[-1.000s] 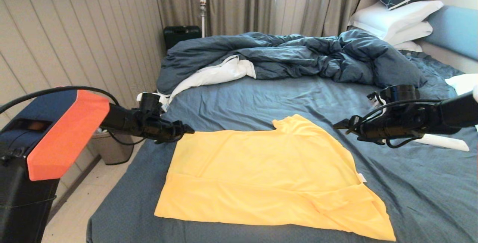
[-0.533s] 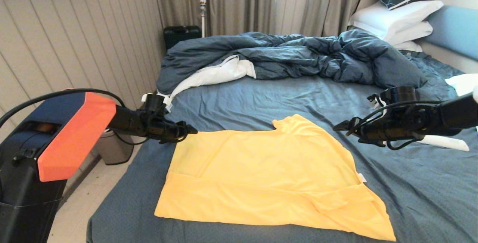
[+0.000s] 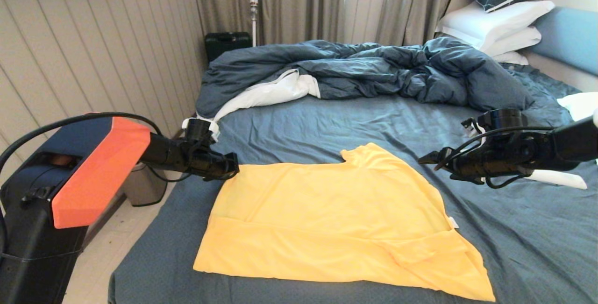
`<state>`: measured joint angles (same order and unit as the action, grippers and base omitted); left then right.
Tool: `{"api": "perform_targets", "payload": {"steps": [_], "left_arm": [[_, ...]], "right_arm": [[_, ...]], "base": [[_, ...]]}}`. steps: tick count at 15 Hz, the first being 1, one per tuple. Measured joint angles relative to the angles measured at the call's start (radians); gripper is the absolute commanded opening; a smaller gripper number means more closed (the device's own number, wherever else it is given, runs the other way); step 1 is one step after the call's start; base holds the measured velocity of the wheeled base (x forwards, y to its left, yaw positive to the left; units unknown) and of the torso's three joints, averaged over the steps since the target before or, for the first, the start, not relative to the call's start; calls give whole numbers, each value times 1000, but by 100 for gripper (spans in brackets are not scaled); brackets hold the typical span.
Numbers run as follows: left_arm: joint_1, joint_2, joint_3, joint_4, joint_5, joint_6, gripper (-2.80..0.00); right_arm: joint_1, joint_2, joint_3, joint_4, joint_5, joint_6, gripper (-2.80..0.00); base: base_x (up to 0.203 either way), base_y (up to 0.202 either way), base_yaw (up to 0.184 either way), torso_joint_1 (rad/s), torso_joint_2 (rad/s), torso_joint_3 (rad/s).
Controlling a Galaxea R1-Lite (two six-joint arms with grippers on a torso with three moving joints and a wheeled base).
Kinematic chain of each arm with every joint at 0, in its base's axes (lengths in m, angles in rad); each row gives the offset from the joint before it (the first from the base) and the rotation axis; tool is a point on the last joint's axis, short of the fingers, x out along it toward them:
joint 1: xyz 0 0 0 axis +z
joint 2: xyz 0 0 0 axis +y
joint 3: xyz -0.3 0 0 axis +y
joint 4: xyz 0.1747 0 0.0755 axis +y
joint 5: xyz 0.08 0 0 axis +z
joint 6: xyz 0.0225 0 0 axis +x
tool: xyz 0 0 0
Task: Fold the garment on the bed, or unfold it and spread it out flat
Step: Fold the yellow T-shirt
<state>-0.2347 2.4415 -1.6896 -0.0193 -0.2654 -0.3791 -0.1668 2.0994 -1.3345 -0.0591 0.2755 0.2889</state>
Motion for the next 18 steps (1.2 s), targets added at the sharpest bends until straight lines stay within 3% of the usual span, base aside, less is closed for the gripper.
{"api": "perform_targets", "payload": {"steps": [8, 18], "left_arm": [[-1, -11, 16, 0, 9, 3, -280], [-1, -4, 11, -1, 9, 3, -280]], "right_arm": [[17, 78, -82, 2, 3, 6, 0], [95, 170, -166, 2, -4, 31, 0]], "base": [[0, 0, 0, 0, 0, 0], [0, 0, 0, 0, 0, 0]]}}
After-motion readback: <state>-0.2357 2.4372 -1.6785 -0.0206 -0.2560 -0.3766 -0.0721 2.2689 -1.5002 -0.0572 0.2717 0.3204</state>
